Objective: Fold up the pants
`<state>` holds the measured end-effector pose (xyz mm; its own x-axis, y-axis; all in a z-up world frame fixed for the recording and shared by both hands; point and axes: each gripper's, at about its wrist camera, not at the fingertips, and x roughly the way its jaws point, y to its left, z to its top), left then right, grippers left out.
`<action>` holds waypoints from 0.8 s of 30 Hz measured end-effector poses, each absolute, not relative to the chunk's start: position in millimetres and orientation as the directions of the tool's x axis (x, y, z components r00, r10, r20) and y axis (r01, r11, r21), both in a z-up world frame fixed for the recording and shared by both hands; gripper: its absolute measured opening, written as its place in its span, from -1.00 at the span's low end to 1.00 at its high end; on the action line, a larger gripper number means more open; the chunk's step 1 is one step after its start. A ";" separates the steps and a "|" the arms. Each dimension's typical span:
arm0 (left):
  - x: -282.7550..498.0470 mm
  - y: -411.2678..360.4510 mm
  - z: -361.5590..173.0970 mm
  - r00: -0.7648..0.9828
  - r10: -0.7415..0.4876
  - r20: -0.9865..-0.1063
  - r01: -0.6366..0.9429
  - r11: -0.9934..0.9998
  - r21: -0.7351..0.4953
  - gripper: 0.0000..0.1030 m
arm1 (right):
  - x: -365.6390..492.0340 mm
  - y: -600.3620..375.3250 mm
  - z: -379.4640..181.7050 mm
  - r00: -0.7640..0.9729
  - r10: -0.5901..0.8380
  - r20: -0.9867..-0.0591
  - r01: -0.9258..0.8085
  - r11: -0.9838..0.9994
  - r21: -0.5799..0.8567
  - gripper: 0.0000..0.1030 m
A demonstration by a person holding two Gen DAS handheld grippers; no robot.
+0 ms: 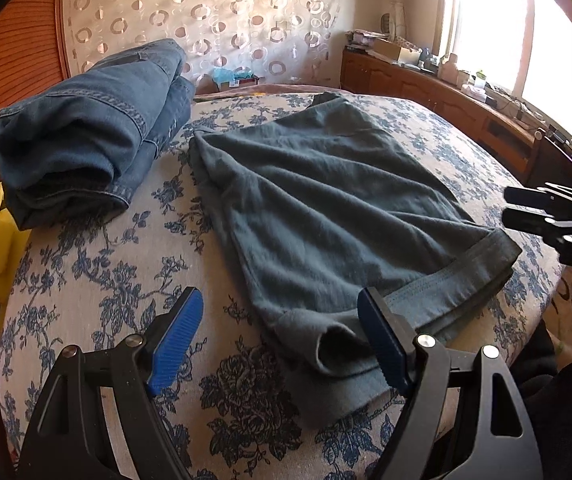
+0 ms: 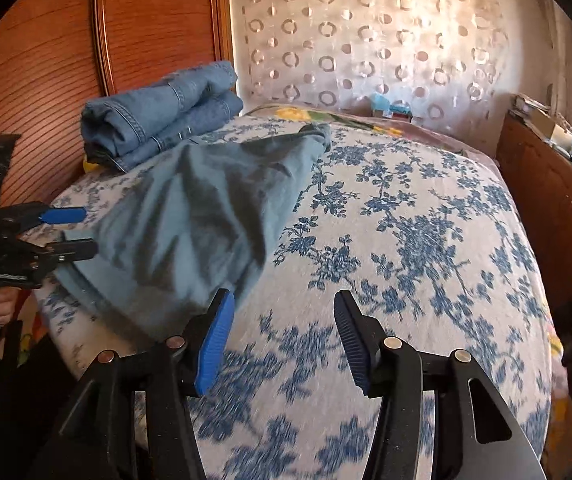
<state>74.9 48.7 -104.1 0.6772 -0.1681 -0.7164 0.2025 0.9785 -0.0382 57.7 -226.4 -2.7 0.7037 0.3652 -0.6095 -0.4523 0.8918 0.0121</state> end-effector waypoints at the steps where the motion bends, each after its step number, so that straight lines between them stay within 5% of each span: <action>1: 74.0 48.7 -104.1 0.678 -0.167 -0.716 0.202 0.979 -0.038 0.56 | 53.0 -228.4 -2.2 0.703 0.363 -0.612 -0.449 0.894 0.014 0.05; 14: 56.3 51.7 -99.0 0.693 -0.181 -0.698 0.198 0.979 -0.058 0.55 | 24.7 -215.6 -1.1 0.638 0.425 -0.642 -0.515 0.855 0.054 -0.05; 19: 53.5 56.1 -95.7 0.700 -0.201 -0.686 0.190 0.977 -0.093 0.16 | 24.4 -204.5 -0.5 0.625 0.437 -0.647 -0.543 0.839 0.042 -0.20; 24: 52.2 53.0 -96.5 0.698 -0.230 -0.679 0.211 0.971 -0.112 -0.16 | 26.9 -196.5 -0.7 0.624 0.441 -0.645 -0.558 0.829 0.027 -0.57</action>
